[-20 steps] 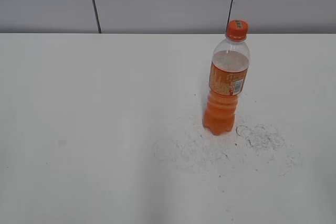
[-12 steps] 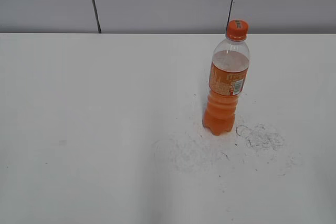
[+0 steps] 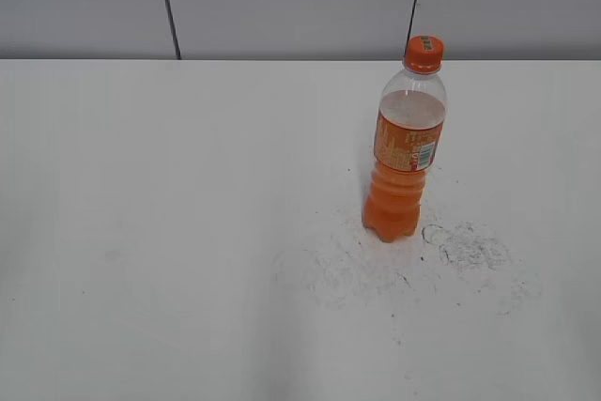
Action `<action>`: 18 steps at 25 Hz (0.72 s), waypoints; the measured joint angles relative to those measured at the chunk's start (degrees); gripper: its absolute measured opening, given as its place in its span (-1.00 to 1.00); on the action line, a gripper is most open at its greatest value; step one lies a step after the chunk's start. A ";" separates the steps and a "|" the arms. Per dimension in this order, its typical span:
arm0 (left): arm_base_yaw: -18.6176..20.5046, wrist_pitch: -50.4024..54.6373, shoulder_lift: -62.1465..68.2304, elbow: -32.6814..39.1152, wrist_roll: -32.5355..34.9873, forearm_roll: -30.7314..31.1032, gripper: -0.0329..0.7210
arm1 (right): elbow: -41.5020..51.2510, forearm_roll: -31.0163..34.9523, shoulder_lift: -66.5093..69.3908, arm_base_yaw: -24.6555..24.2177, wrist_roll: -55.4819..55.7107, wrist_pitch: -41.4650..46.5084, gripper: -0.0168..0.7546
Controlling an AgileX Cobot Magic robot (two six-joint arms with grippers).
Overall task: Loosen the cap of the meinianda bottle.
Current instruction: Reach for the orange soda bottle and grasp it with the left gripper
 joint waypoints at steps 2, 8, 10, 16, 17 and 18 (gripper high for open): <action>-0.21 -7.56 3.53 0.95 0.00 0.00 0.60 | 0.00 0.00 0.00 0.00 0.00 0.00 0.35; -4.46 -36.29 12.33 9.51 1.63 0.31 0.59 | 0.00 0.00 0.00 0.00 0.00 0.00 0.35; -5.75 -44.55 15.52 12.19 1.75 0.06 0.59 | 0.00 0.00 0.00 0.00 0.00 0.00 0.35; -11.04 -52.87 27.14 14.93 1.87 -3.81 0.58 | 0.00 0.00 0.00 0.00 0.00 0.00 0.35; -12.02 -54.31 29.51 14.93 1.87 -3.93 0.58 | 0.00 0.00 0.00 0.00 0.00 0.00 0.35; -12.85 -55.56 32.08 14.93 1.87 -3.92 0.58 | 0.00 0.00 0.00 0.00 0.00 0.00 0.35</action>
